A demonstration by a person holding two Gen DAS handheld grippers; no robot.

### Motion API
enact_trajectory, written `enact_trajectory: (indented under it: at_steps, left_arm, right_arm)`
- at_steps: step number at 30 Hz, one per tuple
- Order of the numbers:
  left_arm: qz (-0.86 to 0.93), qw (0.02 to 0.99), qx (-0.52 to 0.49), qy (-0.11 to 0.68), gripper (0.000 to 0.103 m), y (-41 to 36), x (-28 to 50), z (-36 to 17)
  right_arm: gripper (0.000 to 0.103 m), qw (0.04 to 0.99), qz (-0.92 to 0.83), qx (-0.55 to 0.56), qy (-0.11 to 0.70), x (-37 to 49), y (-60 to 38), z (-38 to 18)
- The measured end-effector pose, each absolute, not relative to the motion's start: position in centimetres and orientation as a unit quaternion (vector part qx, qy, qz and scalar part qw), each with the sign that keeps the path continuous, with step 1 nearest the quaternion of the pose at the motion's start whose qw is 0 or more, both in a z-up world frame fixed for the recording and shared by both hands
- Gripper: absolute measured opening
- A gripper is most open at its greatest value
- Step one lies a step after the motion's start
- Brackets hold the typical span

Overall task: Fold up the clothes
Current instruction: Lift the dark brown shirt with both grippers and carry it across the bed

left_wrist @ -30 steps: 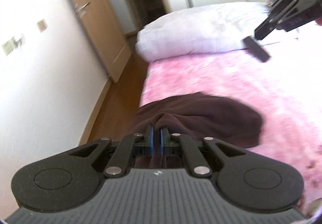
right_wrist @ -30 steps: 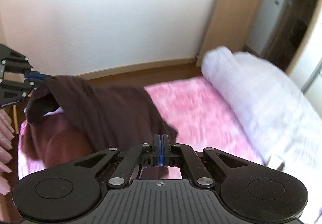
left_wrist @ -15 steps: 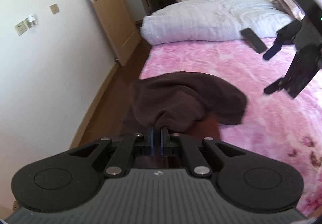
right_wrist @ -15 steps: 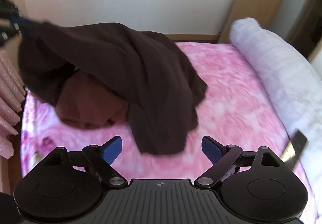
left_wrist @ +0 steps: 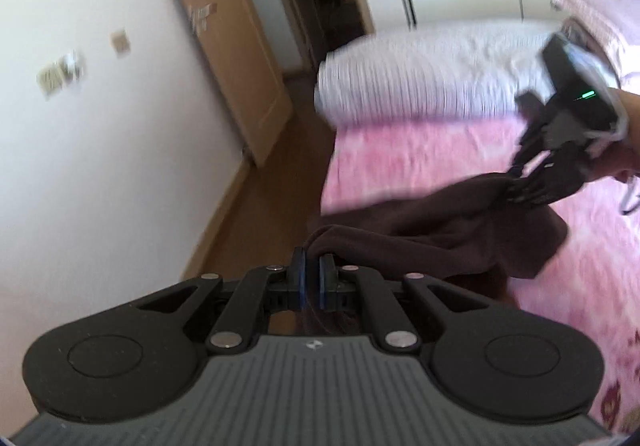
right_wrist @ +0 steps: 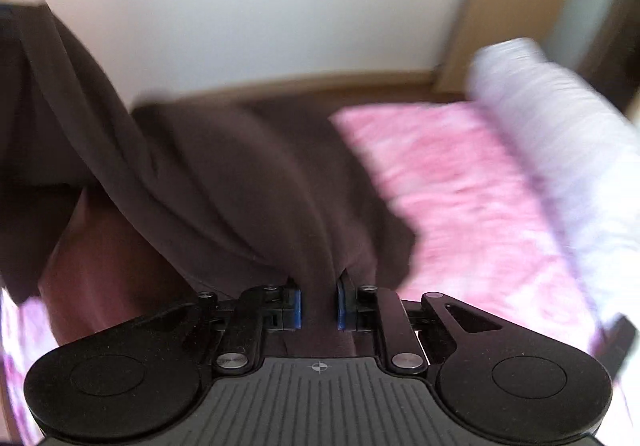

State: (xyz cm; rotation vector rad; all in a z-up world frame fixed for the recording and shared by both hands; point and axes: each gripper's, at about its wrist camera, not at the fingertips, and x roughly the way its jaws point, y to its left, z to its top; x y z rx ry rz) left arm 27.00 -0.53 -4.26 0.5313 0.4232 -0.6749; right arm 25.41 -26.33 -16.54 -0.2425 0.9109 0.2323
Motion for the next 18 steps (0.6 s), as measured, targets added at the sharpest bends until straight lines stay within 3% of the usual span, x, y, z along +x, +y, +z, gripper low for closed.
enact_trajectory:
  at_steps: [5,10,18]
  left_arm:
    - [-0.379,0.89,0.232,0.104,0.004,-5.0,25.0,2.8]
    - [-0.457,0.859,0.232,0.019,0.004,-10.9,16.9,7.8]
    - [-0.578,0.784,0.227,0.015,0.004,-19.0,-0.3,8.5]
  right_arm:
    - [0.014,0.928,0.022,-0.068,0.365,17.9,-33.1,-6.7]
    - [0.014,0.945,-0.075,-0.024,0.316,5.5,-38.3,-0.8]
    - [0.014,0.916,-0.19,0.133,0.326,-19.7,-43.5,-1.2]
